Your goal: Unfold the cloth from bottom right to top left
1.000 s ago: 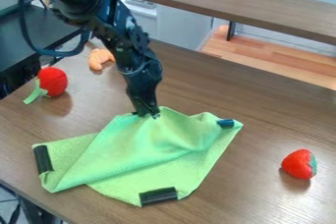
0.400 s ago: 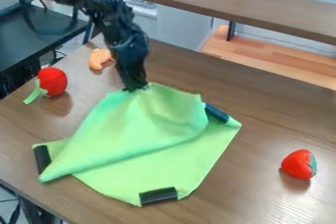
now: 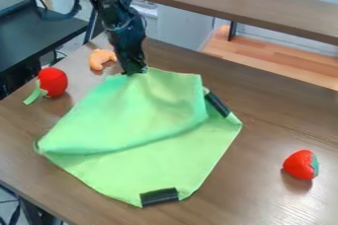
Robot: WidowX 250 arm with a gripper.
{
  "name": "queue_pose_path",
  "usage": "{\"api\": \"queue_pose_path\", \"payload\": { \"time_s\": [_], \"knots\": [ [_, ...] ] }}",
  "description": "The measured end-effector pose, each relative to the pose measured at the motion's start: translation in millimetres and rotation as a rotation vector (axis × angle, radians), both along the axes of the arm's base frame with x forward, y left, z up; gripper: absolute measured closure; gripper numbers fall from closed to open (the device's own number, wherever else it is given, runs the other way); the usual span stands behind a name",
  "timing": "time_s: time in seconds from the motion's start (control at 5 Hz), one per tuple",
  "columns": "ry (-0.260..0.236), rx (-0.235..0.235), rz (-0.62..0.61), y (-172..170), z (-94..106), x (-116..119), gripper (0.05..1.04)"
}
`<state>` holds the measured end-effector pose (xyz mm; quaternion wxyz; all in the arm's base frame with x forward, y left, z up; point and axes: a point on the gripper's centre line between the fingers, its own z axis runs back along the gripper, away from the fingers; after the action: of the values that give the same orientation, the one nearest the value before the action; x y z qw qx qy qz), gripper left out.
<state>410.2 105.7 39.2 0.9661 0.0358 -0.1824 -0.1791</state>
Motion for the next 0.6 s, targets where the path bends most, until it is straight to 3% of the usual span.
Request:
{"api": "queue_pose_path", "payload": {
  "time_s": [0.2,0.6],
  "knots": [
    [0.014,-0.014,0.052,15,-0.9,12,1.035],
    [0.019,0.001,0.097,30,-4.1,30,1.035]
  ]
}}
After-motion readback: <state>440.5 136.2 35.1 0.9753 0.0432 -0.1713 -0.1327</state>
